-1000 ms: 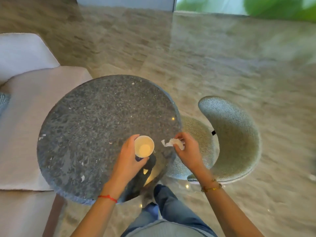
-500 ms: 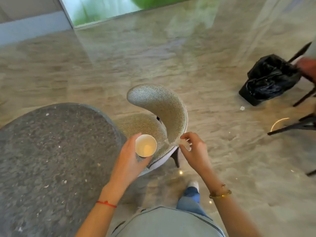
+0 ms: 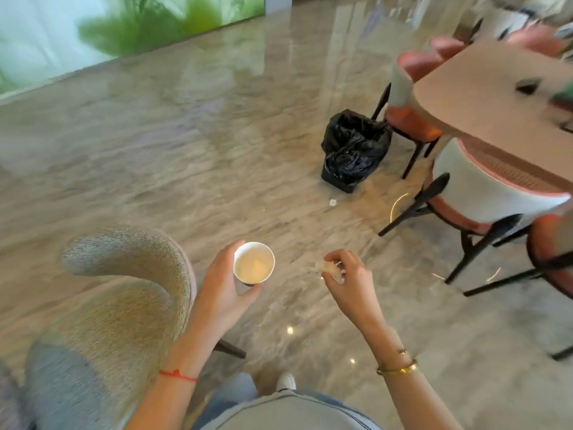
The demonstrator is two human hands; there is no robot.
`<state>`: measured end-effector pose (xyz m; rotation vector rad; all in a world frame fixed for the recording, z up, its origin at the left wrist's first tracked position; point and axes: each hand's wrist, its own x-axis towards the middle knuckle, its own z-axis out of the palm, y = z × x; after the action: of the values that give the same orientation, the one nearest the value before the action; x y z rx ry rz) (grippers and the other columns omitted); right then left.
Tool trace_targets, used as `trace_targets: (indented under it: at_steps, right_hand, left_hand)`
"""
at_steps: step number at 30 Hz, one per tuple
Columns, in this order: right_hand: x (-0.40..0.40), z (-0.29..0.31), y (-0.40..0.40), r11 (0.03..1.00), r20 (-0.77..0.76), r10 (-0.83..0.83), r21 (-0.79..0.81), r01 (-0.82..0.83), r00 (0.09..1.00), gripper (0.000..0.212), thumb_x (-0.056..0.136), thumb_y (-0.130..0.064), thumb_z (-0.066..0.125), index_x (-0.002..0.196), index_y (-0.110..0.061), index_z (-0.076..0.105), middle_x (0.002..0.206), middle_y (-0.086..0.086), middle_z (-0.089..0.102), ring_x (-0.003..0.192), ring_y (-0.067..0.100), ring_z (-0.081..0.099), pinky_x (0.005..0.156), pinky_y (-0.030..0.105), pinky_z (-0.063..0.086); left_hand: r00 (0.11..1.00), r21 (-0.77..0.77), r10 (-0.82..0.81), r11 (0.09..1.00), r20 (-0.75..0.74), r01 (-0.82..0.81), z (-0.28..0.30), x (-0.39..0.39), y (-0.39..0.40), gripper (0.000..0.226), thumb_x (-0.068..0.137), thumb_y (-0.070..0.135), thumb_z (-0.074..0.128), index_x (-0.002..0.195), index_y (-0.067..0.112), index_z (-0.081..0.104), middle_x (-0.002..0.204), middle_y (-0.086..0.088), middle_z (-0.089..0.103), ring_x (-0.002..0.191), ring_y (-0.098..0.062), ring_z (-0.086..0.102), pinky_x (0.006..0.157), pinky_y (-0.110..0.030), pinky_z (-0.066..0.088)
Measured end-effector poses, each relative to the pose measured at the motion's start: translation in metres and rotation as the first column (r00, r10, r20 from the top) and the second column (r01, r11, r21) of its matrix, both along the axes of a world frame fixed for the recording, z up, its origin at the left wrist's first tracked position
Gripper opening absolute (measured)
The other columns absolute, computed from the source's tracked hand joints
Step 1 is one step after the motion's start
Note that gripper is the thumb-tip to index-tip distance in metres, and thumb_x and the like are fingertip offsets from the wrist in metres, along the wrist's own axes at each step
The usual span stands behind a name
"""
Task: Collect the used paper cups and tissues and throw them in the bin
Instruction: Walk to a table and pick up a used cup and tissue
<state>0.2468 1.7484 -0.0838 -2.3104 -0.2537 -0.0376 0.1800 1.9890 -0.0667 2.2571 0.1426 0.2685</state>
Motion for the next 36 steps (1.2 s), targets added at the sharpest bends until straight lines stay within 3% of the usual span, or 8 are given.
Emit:
trace_targets:
  at_steps: [3,10,19,23,31,36]
  right_hand:
    - [0.039,-0.001,-0.032,0.998,-0.009,-0.065,-0.001,0.065,0.998,0.024,0.081,-0.013,0.069,0.101,-0.023,0.060,0.097,-0.008,0.061,0.085,0.004,0.057,0.072,0.016,0.045]
    - [0.144,-0.019,-0.083,0.977,-0.026,-0.211,0.013,0.211,0.977,0.024,0.080,-0.010,0.069,0.101,-0.019,0.060,0.098,-0.007,0.060,0.087,0.009,0.057,0.076,0.023,0.045]
    - [0.350,-0.012,-0.137,0.952,0.004,-0.305,-0.019,0.305,0.952,0.021,0.082,-0.015,0.066,0.100,-0.022,0.058,0.099,-0.009,0.057,0.088,0.007,0.053,0.076,0.019,0.043]
    - [0.438,-0.001,-0.155,0.943,0.030,-0.333,-0.006,0.333,0.942,0.019,0.083,-0.017,0.066,0.097,-0.024,0.056,0.096,-0.012,0.055,0.085,0.001,0.052,0.069,0.012,0.039]
    - [0.596,-0.013,-0.198,0.924,-0.021,-0.382,0.003,0.382,0.924,0.021,0.082,-0.016,0.066,0.095,-0.028,0.055,0.094,-0.015,0.053,0.085,0.000,0.053,0.071,0.011,0.039]
    - [0.719,-0.027,-0.232,0.938,-0.046,-0.347,-0.020,0.346,0.937,0.019,0.084,-0.014,0.063,0.097,-0.026,0.055,0.098,-0.011,0.054,0.082,0.001,0.050,0.068,0.009,0.038]
  left_hand:
    - [0.999,-0.001,-0.044,0.999,0.007,0.044,-0.001,0.054,-0.026,0.077,0.070,0.023,0.084,0.136,0.015,0.045,0.132,0.001,0.053,0.120,-0.017,0.051,0.100,-0.035,0.042]
    - [0.989,0.009,-0.148,0.989,0.015,0.148,-0.016,0.191,-0.069,0.076,0.069,0.024,0.085,0.134,0.015,0.046,0.132,0.004,0.053,0.118,-0.016,0.053,0.098,-0.034,0.045]
    - [0.963,0.036,-0.259,0.966,0.075,0.257,-0.017,0.418,-0.113,0.077,0.070,0.026,0.084,0.136,0.023,0.043,0.135,0.009,0.050,0.120,-0.015,0.052,0.095,-0.039,0.047]
    - [0.943,0.085,-0.317,0.947,0.103,0.309,-0.007,0.519,-0.132,0.078,0.071,0.027,0.083,0.136,0.021,0.043,0.136,0.007,0.050,0.119,-0.017,0.052,0.096,-0.036,0.045]
    - [0.944,0.083,-0.324,0.944,0.066,0.319,-0.021,0.694,-0.174,0.079,0.069,0.027,0.084,0.136,0.021,0.043,0.134,0.007,0.051,0.115,-0.016,0.052,0.094,-0.034,0.046]
    - [0.954,0.061,-0.296,0.954,0.042,0.294,-0.043,0.809,-0.207,0.079,0.068,0.030,0.084,0.135,0.027,0.042,0.129,0.016,0.048,0.112,-0.010,0.050,0.086,-0.025,0.041]
